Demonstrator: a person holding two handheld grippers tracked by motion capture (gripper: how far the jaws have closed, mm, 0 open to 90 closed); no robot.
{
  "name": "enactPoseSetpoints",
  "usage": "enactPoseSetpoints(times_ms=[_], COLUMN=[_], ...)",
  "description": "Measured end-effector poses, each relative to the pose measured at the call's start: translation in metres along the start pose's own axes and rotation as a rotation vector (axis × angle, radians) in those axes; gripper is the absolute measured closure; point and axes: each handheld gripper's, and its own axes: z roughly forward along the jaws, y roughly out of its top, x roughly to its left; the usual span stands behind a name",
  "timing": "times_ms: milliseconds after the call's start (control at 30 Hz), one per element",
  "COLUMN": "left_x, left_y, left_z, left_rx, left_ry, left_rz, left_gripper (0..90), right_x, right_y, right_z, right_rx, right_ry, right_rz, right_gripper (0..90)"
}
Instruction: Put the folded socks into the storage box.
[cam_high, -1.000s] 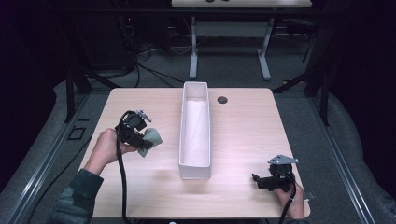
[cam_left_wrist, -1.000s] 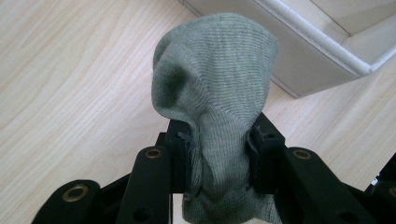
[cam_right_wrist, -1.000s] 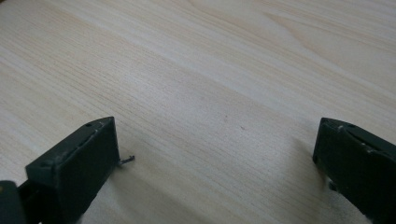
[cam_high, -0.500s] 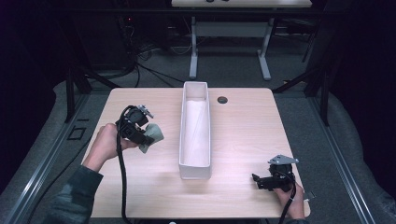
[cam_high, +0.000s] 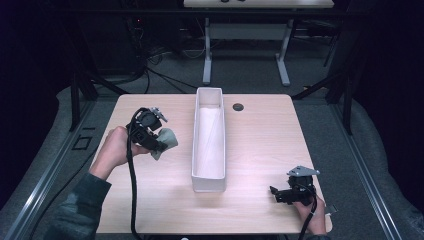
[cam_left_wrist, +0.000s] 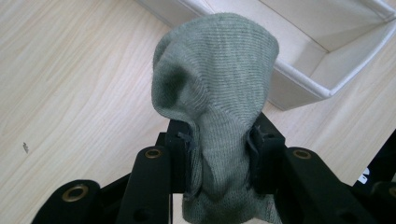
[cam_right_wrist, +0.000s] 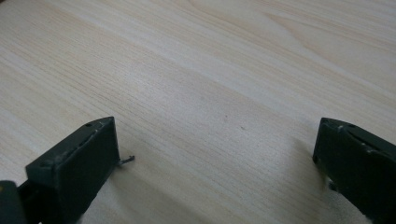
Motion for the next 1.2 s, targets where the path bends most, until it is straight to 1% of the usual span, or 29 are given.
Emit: enactPoseSetpoints(times_ms=[233,267,367,667,900,933,1200], left_x=[-0.003,-0.003,-0.004,-0.007,-0.009,-0.01,-0.015], left_y=[0.006,0.008,0.01,0.019,0.024,0.026,0.034], left_z=[-0.004,-0.005,-0.007,-0.012,-0.013,-0.014,-0.015], left_rx=[-0.001,0.004,0.001,0.002,-0.002,-0.001,-0.004], left_ry=[0.004,0.001,0.001,-0.001,-0.007,-0.005,-0.008], left_rz=[0.013,0.02,0.019,0.042,0.046,0.056,0.075], left_gripper=[66.4,66.4,66.3,66.3,66.3,66.3,66.3], right_x=[0.0,0.0,0.0,0.0,0.0,0.0,0.0], right_y=[0.0,0.0,0.0,0.0,0.0,0.0,0.0], right_z=[0.0,0.0,0.0,0.0,0.0,0.0,0.0], right_rx=[0.0,0.0,0.0,0.0,0.0,0.0,-0.002], right_ry=[0.0,0.0,0.0,0.0,0.0,0.0,0.002], right_rz=[0.0,0.0,0.0,0.0,0.0,0.0,-0.002], right_gripper=[0.0,0.0,0.0,0.0,0.0,0.0,0.0])
